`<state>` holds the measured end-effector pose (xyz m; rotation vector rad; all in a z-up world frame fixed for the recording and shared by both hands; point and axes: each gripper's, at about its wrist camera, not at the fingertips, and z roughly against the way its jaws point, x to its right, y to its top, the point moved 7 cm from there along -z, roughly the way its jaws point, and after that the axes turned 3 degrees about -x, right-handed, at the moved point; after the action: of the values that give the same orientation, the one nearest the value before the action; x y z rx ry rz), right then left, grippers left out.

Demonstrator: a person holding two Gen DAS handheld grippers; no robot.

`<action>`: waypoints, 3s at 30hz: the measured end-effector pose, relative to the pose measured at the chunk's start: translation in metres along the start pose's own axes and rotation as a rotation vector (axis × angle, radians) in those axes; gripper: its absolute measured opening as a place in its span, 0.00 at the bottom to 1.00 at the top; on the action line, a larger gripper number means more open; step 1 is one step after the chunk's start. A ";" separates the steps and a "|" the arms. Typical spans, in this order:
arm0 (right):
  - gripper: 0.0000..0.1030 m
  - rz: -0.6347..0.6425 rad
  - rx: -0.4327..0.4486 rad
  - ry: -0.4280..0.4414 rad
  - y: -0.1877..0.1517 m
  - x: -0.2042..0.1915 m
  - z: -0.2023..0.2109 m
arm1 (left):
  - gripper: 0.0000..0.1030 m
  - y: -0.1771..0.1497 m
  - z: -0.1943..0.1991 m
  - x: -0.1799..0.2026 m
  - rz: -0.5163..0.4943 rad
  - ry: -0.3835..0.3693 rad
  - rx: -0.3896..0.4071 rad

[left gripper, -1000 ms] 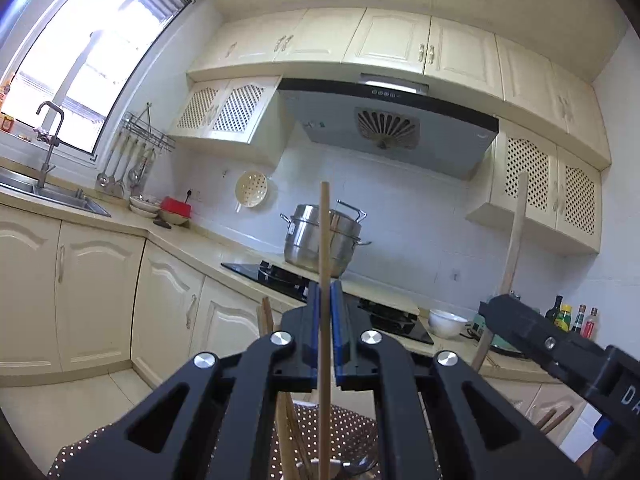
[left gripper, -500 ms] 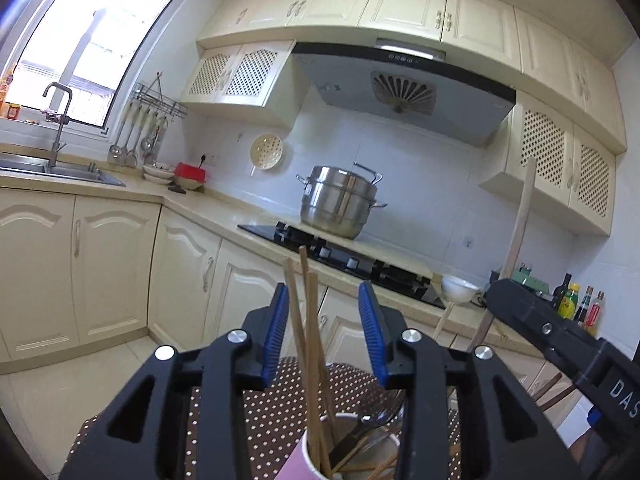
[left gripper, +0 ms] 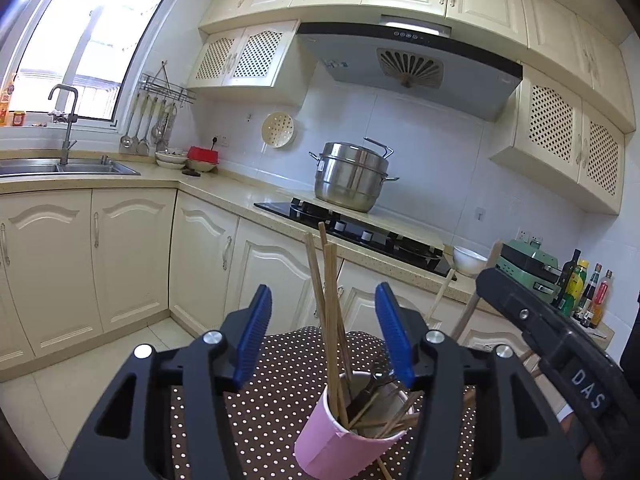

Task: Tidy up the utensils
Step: 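Open the left tool to release its chopstick while the right tool releases its chopstick, then lower the left tool onto the light-blue knife and grasp its handle, then grasp the last wooden chopstick with the right tool while the left tool holds the knife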

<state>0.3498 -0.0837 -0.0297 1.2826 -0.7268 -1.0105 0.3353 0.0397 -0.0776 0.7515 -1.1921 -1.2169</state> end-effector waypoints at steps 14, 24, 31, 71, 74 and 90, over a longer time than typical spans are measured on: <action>0.66 0.013 0.081 0.001 0.017 -0.016 0.034 | 0.59 0.008 0.060 0.000 -0.023 0.039 0.033; 0.83 0.068 0.124 -0.019 0.025 -0.037 0.075 | 0.62 0.001 0.099 0.001 -0.028 0.049 0.022; 0.85 0.075 0.093 -0.032 0.013 -0.041 0.096 | 0.65 -0.021 0.113 0.004 0.000 -0.009 -0.089; 0.85 -0.138 -0.394 -0.112 -0.163 0.029 0.084 | 0.65 -0.224 0.041 0.012 -0.248 0.111 -0.837; 0.85 -0.142 -0.401 -0.106 -0.163 0.029 0.082 | 0.61 -0.221 0.036 0.013 -0.263 0.107 -0.835; 0.85 -0.132 -0.724 -0.079 -0.192 0.030 0.027 | 0.20 -0.198 0.008 -0.012 -0.024 0.045 -0.774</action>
<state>0.3002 -0.1194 -0.2157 0.6650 -0.2802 -1.2821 0.2703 0.0053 -0.2619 0.2060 -0.5855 -1.5246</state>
